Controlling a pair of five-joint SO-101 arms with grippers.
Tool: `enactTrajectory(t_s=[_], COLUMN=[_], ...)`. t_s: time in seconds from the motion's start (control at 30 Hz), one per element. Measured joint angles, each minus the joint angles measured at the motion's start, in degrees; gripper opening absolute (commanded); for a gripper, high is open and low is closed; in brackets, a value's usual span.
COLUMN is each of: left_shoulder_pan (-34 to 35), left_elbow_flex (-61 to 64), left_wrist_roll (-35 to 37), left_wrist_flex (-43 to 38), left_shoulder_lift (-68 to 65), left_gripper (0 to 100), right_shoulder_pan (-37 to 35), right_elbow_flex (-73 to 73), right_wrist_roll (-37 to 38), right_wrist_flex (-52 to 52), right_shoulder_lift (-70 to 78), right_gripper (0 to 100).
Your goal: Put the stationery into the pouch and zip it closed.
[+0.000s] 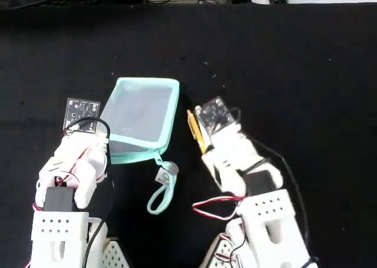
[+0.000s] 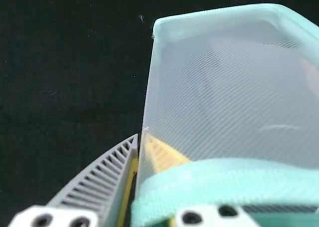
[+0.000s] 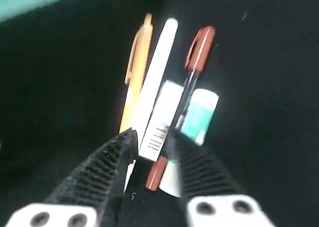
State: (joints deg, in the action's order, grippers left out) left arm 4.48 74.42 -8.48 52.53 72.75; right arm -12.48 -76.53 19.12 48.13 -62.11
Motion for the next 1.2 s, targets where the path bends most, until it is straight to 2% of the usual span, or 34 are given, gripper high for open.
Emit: enactTrajectory(t_s=[0.1,0.2,0.57,0.7,0.9,0.97,1.07,1.2], left_shoulder_pan=[0.0,0.0,0.1,0.1,0.1,0.1,0.1,0.1], left_elbow_flex=[0.4,0.7,1.3,1.9,2.0,2.0,2.0,2.0], left_wrist_roll=[0.0,0.0,0.0,0.0,0.0,0.0,0.0,0.0], left_wrist_flex=[0.0,-0.4,-0.4,-0.4,-0.4,-0.4,-0.4,-0.4], left_shoulder_lift=[0.0,0.0,0.0,0.0,0.0,0.0,0.0,0.0], left_gripper=[3,3,3,3,3,3,3,3], right_shoulder_pan=[0.1,0.1,0.2,0.3,0.4,0.2,2.5,9.9], right_elbow_flex=[-1.3,-1.5,5.7,8.4,9.0,9.2,9.3,10.4], right_wrist_roll=[0.0,0.0,0.0,0.0,0.0,0.0,-0.1,0.0], right_wrist_flex=[-1.2,-1.5,-4.1,-4.5,-4.7,-4.7,-4.6,-4.5], right_shoulder_lift=[0.0,0.7,25.9,30.3,30.9,30.9,31.8,31.8], right_gripper=[13.7,13.9,14.2,14.0,1.2,2.1,2.5,2.9])
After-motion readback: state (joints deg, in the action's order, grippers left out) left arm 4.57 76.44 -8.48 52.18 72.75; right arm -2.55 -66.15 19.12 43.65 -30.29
